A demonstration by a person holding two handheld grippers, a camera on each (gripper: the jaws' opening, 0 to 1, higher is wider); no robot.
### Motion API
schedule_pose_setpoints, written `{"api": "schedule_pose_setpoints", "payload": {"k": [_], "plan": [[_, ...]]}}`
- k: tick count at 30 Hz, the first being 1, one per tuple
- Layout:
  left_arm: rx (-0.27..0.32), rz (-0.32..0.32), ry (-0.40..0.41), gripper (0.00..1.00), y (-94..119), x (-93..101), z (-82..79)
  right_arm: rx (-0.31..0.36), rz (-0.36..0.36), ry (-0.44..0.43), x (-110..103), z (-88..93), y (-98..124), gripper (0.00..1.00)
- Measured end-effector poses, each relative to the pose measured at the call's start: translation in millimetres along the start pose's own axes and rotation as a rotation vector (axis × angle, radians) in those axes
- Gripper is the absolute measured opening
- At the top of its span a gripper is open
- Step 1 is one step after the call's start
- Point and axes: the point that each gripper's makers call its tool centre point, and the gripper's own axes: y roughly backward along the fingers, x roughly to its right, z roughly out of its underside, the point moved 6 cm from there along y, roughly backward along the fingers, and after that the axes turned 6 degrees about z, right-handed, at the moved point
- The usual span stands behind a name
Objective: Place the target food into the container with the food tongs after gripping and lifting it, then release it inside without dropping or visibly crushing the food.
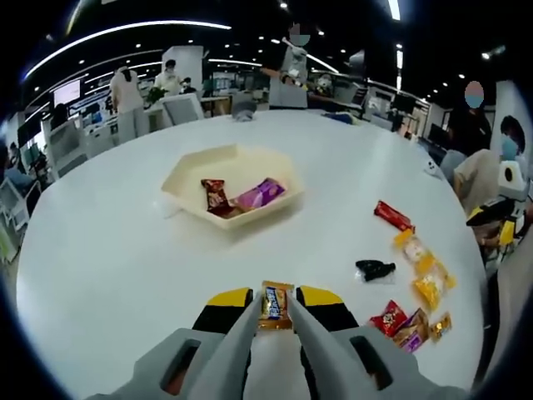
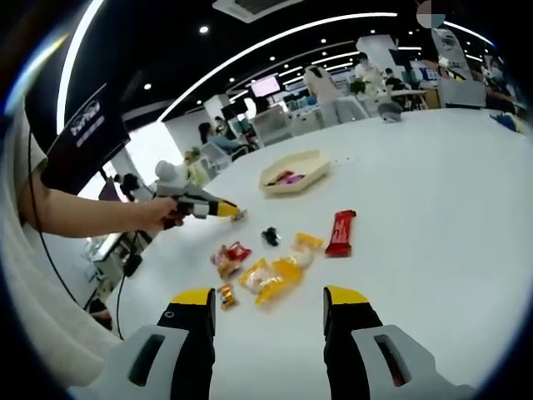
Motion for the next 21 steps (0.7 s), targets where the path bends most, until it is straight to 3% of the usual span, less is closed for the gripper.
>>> {"api": "schedule_pose_setpoints", "payload": {"k": [10,21], "plan": [[0.043,-0.004,0.009,0.18,7,4.8,-13.6,0.017,0.003,-0.009,1,0.4,4,0.53],[0.088,-0.005,-0.004,0.18,1,9.2,-41.1,0.026,0.001,-0.011,4,0.9,9,0.53]]}}
